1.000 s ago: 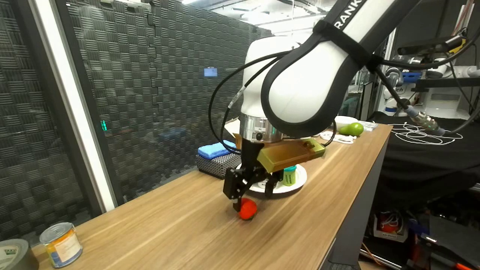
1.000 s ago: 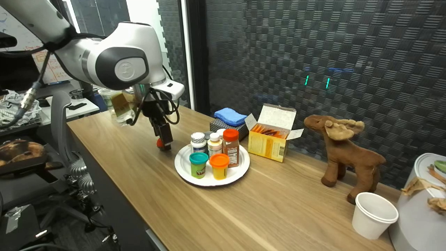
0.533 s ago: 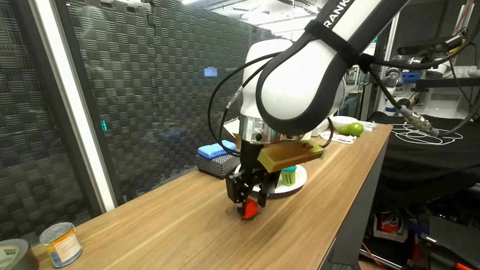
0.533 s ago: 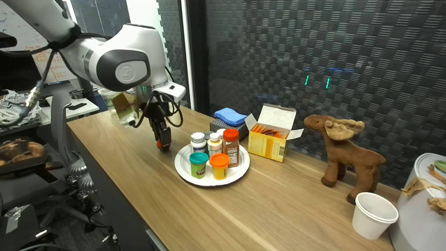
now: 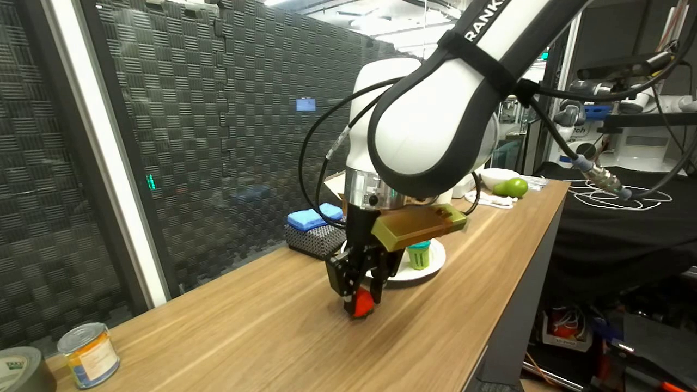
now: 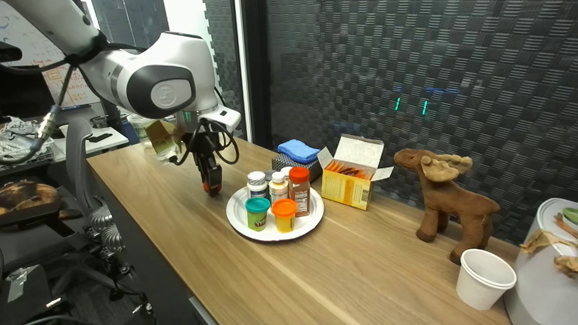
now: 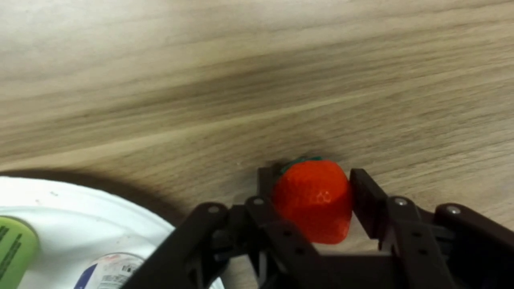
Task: Put all the bottles and the orange plushie surrounding the white plate, on the white plate
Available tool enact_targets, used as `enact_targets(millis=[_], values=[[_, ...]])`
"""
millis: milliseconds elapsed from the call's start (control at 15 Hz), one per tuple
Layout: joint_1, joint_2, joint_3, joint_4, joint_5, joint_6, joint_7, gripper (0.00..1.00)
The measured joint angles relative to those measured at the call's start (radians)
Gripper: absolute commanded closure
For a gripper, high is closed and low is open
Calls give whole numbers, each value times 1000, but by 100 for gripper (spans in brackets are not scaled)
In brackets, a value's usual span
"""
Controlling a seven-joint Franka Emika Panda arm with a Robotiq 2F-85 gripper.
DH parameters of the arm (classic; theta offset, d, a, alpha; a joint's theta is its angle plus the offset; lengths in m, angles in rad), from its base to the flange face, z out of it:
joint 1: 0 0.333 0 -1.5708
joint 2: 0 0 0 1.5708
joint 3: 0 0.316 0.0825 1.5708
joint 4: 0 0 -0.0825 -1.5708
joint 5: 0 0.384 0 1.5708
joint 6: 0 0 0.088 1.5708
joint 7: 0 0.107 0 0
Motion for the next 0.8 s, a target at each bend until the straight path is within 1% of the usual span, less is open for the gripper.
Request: enact_targets(millis=[333,800], values=[[0,-21,-15,-4,0,22,23,74],[-7,-161,-47,-82,-8,36,126,74]])
